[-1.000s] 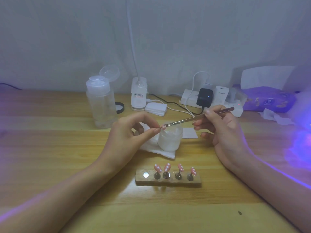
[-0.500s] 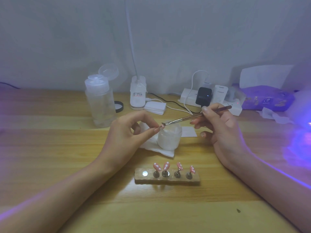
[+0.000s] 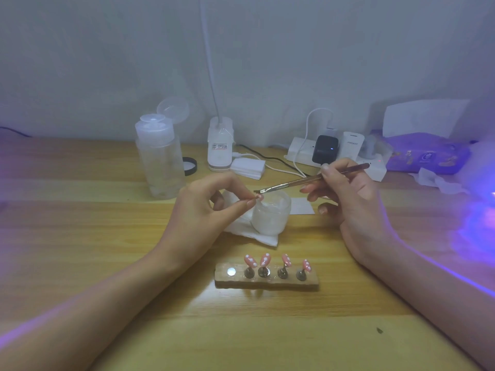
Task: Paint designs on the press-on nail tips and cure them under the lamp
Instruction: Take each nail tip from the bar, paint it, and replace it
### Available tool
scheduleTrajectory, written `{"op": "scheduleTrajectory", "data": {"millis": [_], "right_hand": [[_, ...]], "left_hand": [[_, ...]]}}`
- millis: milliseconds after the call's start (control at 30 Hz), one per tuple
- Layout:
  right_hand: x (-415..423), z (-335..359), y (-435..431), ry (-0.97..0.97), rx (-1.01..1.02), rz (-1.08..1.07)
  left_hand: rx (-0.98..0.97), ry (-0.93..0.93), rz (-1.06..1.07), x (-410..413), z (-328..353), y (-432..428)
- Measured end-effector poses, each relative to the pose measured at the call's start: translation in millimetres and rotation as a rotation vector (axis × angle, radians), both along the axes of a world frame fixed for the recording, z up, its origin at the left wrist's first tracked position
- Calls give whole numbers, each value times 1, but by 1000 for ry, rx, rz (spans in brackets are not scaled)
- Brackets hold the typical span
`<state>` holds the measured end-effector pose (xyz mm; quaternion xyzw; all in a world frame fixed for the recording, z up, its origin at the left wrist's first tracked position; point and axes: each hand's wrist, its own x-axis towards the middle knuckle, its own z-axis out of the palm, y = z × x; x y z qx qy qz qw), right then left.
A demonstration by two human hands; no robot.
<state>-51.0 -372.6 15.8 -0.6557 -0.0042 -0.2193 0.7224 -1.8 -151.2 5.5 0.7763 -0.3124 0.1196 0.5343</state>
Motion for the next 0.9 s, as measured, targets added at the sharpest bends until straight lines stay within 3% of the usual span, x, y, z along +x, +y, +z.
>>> {"op": "scheduleTrajectory", "data": {"millis": [900], "right_hand": [[-1, 0, -1, 4, 59, -79]], "left_hand": [[-18, 103, -54, -2, 3, 1]]}}
